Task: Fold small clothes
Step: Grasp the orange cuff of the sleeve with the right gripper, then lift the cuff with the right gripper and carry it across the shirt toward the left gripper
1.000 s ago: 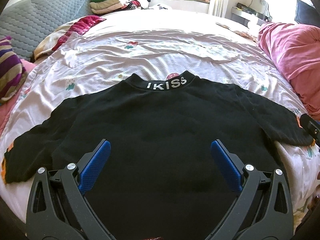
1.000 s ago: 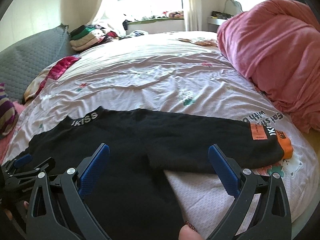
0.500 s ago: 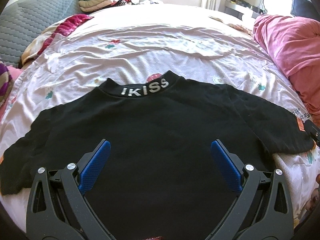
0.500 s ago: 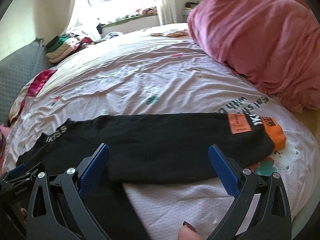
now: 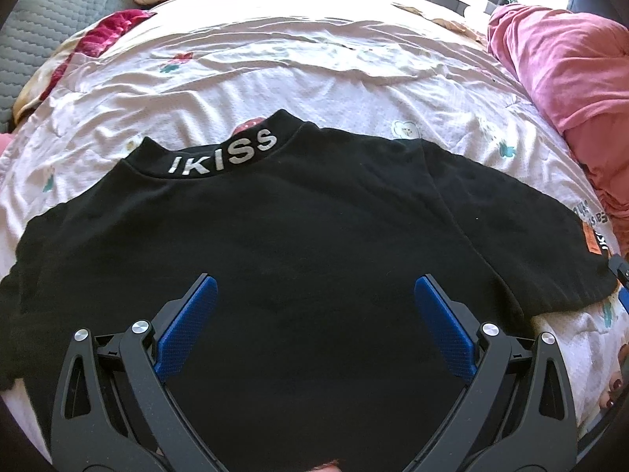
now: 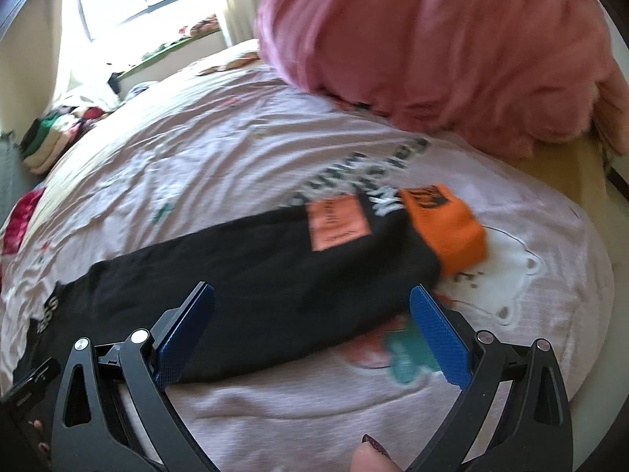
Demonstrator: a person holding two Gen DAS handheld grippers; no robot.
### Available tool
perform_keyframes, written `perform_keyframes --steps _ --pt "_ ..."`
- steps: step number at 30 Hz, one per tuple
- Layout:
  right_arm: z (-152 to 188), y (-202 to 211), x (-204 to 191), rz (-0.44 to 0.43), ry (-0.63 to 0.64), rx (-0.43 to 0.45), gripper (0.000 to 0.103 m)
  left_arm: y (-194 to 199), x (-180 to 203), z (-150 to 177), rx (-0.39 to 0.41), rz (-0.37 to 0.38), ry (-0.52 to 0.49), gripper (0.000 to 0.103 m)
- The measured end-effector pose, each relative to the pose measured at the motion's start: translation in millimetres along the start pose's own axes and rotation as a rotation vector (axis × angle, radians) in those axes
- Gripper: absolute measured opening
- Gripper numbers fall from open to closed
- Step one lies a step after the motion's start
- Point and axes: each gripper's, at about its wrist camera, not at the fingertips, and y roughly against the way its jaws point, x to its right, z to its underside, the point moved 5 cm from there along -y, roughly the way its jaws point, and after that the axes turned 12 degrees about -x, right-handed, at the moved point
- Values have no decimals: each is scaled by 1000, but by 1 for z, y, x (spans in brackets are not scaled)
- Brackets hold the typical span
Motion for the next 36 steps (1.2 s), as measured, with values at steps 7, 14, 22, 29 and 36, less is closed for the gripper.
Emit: perform_keyframes --steps 7,14,22,29,36 --pt "-5 -24 33 -48 -97 -68 99 -9 6 -4 -15 2 7 94" --pt "-26 -44 43 -120 -143 -75 99 -13 8 -7 -24 -1 9 94" --pt "-51 -58 55 -258 -274 -61 24 -13 4 -11 -25 -3 31 94" --pt "-65 -20 17 -437 -173 37 14 1 -7 -15 -10 59 85 94" --pt "-63 14 -49 -541 -31 92 14 28 -27 -21 34 103 131 94"
